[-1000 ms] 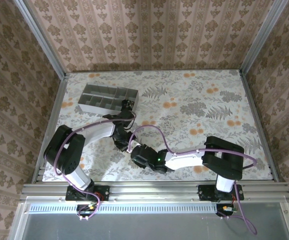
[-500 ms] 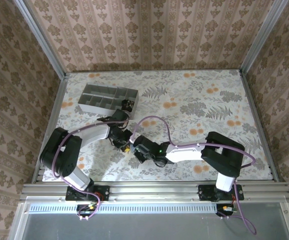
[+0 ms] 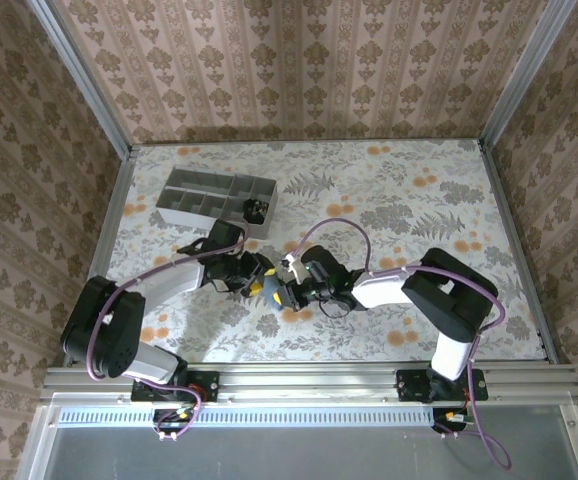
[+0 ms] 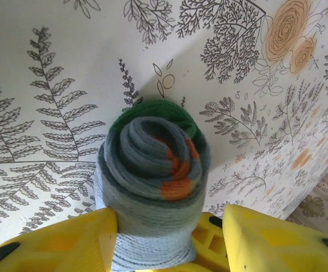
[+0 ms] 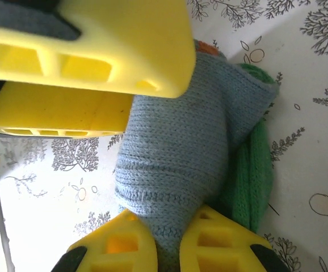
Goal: Roll the socks
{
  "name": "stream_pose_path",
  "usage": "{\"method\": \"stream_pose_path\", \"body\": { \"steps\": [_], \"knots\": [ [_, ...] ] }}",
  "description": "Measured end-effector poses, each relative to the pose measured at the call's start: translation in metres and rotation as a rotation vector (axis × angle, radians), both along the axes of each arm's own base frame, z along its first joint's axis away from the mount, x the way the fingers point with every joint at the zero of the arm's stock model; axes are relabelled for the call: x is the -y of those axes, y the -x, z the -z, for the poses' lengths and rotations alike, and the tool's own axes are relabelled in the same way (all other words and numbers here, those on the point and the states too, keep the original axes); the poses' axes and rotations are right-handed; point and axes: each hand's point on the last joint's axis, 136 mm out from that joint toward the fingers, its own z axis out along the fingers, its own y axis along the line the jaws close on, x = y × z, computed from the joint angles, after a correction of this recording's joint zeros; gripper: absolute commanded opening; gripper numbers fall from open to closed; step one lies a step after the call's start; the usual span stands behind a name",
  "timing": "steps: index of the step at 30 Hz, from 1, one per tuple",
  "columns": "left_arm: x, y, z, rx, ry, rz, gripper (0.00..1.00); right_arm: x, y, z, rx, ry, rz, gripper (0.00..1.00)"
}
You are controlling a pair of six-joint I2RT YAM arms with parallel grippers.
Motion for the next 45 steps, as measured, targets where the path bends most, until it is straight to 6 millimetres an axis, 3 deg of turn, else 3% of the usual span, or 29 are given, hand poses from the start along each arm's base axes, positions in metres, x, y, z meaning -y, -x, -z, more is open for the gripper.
{"method": "stream_pose_path", "body": {
  "steps": [10,22,24,27,29,30,35,40,45],
  "knots": [
    [0.006,-0.007,0.007,0.025,0.016,0.005,0.48,0.024,-0.006,0.005,-0.165,-0.132,-0.02,0.0],
    [0.033,-0.01,0.028,0.038,0.023,0.068,0.46,0.038,-0.009,0.008,-0.344,-0.23,-0.031,0.0],
    [0.034,-0.01,0.029,0.038,0.018,0.068,0.39,0.039,-0.009,0.008,-0.366,-0.24,-0.031,0.0],
    [0.036,-0.01,0.031,0.031,0.013,0.064,0.16,0.04,-0.008,0.008,-0.386,-0.239,-0.03,0.01],
    [0.038,-0.013,0.03,0.031,0.016,0.064,0.01,0.041,-0.007,0.006,-0.391,-0.229,-0.033,0.17],
    [0.039,-0.012,0.029,0.029,0.015,0.066,0.0,0.042,-0.007,0.005,-0.386,-0.221,-0.034,0.26],
    [0.037,-0.004,0.029,-0.016,-0.023,0.075,0.0,0.047,0.002,-0.006,-0.201,-0.064,-0.015,0.49],
    [0.02,0.016,0.029,-0.099,-0.087,0.086,0.0,0.054,0.04,-0.015,0.102,0.188,-0.064,0.54],
    [0.004,0.03,0.03,-0.169,-0.142,0.096,0.0,0.038,0.049,-0.032,0.375,0.358,-0.138,0.59]
  ]
}}
